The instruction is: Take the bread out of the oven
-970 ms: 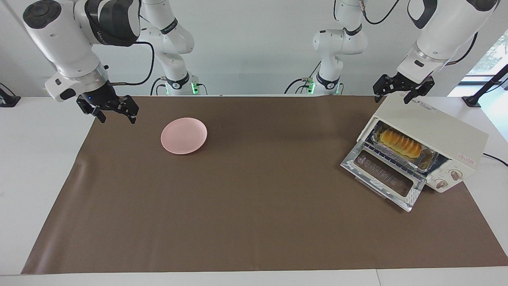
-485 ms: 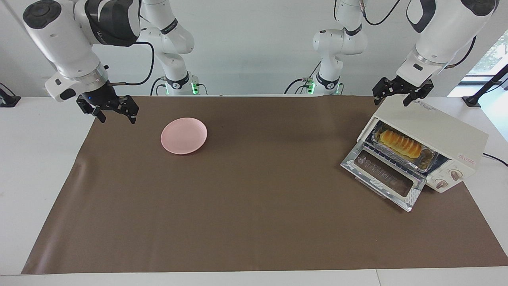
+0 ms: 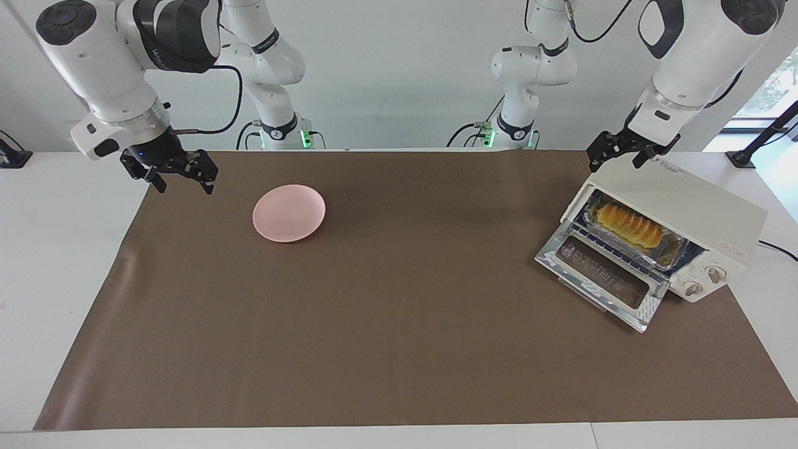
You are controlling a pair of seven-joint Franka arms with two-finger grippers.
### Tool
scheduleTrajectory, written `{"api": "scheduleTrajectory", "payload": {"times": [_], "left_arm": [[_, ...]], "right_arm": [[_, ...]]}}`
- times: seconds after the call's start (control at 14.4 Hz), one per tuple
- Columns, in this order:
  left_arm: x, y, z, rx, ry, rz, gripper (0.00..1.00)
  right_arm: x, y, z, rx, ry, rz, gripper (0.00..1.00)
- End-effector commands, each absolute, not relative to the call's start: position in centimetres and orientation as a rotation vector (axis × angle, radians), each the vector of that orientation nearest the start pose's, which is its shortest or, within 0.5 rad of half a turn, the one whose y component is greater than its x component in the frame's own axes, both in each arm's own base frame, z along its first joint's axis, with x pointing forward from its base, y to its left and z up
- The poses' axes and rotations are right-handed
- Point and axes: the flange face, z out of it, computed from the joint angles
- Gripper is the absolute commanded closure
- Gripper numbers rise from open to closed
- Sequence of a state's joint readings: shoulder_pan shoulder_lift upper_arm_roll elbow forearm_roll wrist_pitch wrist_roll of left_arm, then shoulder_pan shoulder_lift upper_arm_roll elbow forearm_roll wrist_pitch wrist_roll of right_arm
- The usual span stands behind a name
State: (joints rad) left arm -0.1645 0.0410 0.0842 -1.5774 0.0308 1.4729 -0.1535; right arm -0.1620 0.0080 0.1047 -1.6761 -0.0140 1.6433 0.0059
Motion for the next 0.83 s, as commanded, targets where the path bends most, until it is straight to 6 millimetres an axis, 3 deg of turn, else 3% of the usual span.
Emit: {"api": "scheduleTrajectory", "payload": {"times": [0.0, 0.07, 0.21, 0.55, 0.76], "left_arm": [[60.9, -4.6, 55.0, -2.967, -0.399, 0.234, 0.00], [63.0, -4.8, 53.3, -2.922, -0.505, 0.226, 0.00], [64.7, -4.7, 51.6, -2.877, -0.671, 0.132, 0.00], [65.0, -4.9, 44.5, -2.631, -0.789, 0.085, 0.00], [64.0, -3.8, 42.4, -2.624, -0.836, 0.070, 0.00]], "right_arm": [[55.3, -3.3, 57.7, -3.169, 0.098, 0.077, 0.00], [55.3, -3.3, 57.8, -3.170, 0.098, 0.074, 0.00], [55.3, -3.3, 57.8, -3.170, 0.098, 0.074, 0.00], [55.3, -3.3, 57.7, -3.169, 0.100, 0.077, 0.00], [55.3, -3.3, 57.8, -3.170, 0.100, 0.074, 0.00]]}}
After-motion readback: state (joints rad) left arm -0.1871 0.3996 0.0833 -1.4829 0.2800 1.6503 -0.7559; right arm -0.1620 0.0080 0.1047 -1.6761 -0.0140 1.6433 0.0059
